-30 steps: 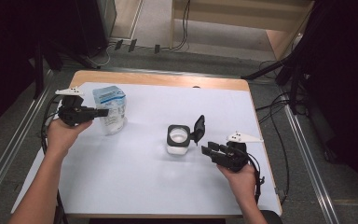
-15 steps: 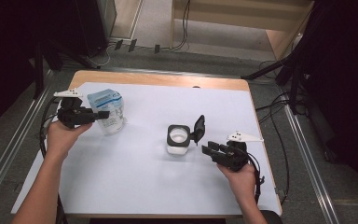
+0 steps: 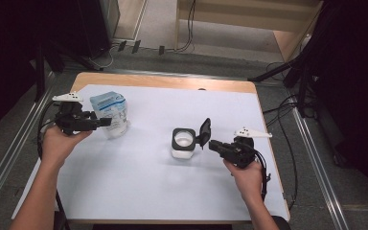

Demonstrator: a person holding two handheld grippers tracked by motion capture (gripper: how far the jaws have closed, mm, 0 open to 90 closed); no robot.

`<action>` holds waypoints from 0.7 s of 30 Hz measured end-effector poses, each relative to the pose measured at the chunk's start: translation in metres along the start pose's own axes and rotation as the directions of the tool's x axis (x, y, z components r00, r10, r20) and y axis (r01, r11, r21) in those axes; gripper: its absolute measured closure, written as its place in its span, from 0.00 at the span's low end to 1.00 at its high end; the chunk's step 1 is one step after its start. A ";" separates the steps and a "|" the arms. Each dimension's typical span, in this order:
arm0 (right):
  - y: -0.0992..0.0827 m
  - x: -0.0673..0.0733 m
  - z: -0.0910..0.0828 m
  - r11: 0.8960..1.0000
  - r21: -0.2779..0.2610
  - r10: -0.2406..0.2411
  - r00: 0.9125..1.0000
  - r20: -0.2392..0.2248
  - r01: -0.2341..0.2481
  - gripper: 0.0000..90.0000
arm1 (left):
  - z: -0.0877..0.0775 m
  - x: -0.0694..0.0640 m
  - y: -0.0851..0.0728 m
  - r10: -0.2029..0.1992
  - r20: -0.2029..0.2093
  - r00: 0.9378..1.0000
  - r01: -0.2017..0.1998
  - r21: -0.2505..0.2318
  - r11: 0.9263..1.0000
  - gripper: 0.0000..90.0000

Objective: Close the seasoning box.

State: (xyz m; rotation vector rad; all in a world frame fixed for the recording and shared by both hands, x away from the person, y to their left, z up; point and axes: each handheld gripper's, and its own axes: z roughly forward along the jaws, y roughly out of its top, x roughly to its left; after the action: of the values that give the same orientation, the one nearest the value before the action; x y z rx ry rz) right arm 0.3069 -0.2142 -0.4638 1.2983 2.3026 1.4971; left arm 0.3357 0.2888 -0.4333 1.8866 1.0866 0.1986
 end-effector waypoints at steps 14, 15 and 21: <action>0.030 -0.003 0.006 0.999 -0.023 -0.034 0.999 -0.019 0.034 0.99 | -0.018 -0.010 -0.019 -0.032 -0.025 0.999 0.032 -0.019 0.999 0.52; 0.031 -0.003 0.007 0.999 -0.020 -0.031 0.999 -0.019 0.031 0.99 | -0.020 -0.011 -0.020 -0.034 -0.029 0.999 0.033 -0.022 0.999 0.52; 0.033 -0.003 0.012 0.999 -0.012 -0.037 0.999 -0.031 0.037 0.99 | -0.030 -0.020 -0.027 -0.027 -0.030 0.999 0.026 -0.035 0.999 0.52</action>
State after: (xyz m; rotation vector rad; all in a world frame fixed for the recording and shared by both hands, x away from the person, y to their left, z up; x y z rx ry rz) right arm 0.3341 -0.2024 -0.4452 1.2314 2.3207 1.5270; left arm 0.2917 0.2980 -0.4323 1.8432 1.1215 0.2306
